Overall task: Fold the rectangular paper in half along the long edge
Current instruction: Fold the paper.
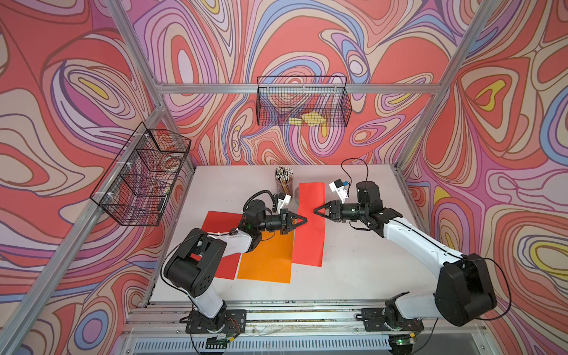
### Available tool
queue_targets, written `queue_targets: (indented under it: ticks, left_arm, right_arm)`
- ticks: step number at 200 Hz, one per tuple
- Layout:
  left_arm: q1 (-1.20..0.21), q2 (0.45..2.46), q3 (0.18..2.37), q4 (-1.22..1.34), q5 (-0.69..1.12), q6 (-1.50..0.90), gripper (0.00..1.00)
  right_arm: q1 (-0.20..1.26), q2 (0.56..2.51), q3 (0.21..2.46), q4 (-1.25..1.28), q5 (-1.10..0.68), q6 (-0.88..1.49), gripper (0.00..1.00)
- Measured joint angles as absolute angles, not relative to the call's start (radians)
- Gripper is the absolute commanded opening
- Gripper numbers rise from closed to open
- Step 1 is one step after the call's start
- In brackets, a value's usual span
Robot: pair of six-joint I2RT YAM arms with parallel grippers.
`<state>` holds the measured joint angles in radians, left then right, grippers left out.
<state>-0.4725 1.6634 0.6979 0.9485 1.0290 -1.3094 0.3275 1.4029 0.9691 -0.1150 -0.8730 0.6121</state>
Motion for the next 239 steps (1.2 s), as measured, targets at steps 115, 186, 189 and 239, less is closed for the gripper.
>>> queue_targets:
  ticks: [115, 186, 189, 239]
  left_arm:
    - [-0.476, 1.636, 0.691, 0.907, 1.025, -1.282, 0.06]
    - [-0.48, 1.627, 0.686, 0.884, 1.022, -1.267, 0.06]
    - [-0.481, 1.626, 0.686, 0.884, 1.023, -1.267, 0.06]
    - [-0.484, 1.625, 0.685, 0.871, 1.021, -1.261, 0.06]
  right_arm:
    - [0.323, 1.414, 1.031, -0.163, -0.865, 0.581, 0.0]
    - [0.282, 1.433, 1.082, -0.173, -0.834, 0.591, 0.14]
    - [0.281, 1.436, 1.085, -0.173, -0.834, 0.592, 0.1]
    - [0.273, 1.461, 1.119, -0.164, -0.837, 0.591, 0.0]
